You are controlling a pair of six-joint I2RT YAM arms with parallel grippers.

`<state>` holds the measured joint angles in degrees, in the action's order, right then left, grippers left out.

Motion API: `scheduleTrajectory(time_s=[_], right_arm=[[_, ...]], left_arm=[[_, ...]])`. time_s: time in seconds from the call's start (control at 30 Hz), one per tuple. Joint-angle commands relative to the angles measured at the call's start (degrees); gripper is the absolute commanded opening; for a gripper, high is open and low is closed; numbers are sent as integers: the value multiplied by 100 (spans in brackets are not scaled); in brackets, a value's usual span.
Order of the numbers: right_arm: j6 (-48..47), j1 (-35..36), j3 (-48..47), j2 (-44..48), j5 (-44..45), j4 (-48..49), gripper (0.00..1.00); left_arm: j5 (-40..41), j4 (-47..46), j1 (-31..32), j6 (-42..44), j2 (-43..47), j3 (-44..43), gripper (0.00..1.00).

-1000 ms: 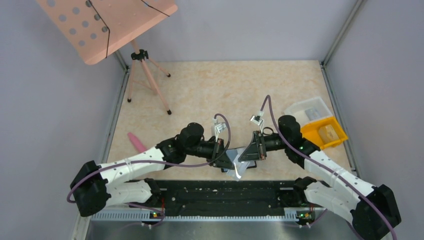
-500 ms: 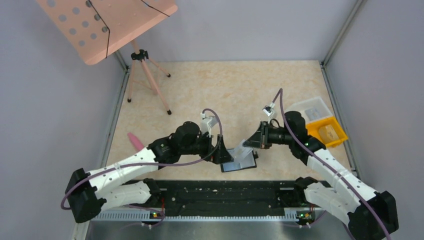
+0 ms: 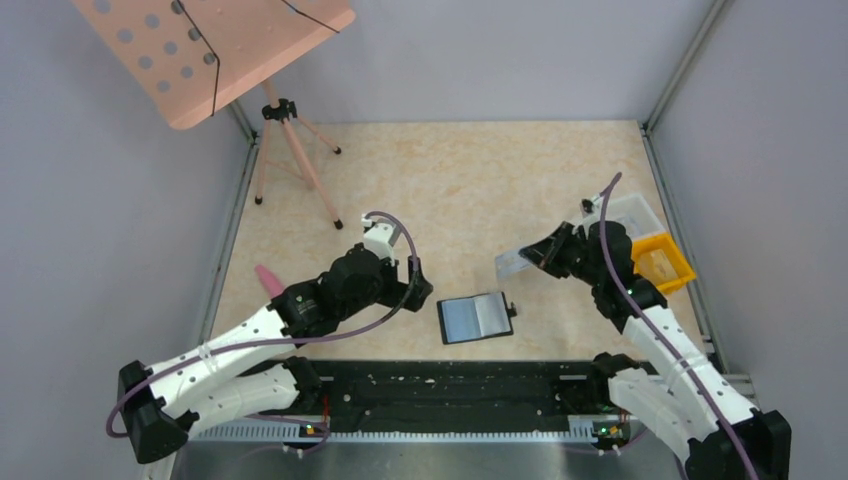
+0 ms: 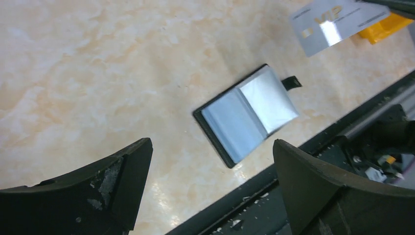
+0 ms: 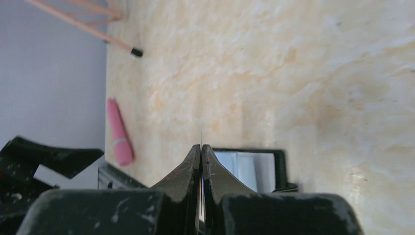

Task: Take the credit cards out of the card holder
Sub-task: Place the credit card in the storage box.

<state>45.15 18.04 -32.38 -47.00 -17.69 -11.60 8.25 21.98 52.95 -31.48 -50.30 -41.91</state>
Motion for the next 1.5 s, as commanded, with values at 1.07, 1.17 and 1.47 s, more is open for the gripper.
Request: scheduleTrajectory(time_s=[1.07, 1.17, 1.47], right_arm=[[794, -3915, -257, -2122, 2401, 2580, 0], [953, -3918, -67, -2203, 2676, 2752, 0], [1132, -3914, -177, -2575, 3035, 2794, 0]], left_arm=[[2318, 1145, -91, 170, -419, -715, 99], [2324, 1097, -92, 171, -322, -688, 99], [2222, 941, -100, 204, -8, -600, 99]])
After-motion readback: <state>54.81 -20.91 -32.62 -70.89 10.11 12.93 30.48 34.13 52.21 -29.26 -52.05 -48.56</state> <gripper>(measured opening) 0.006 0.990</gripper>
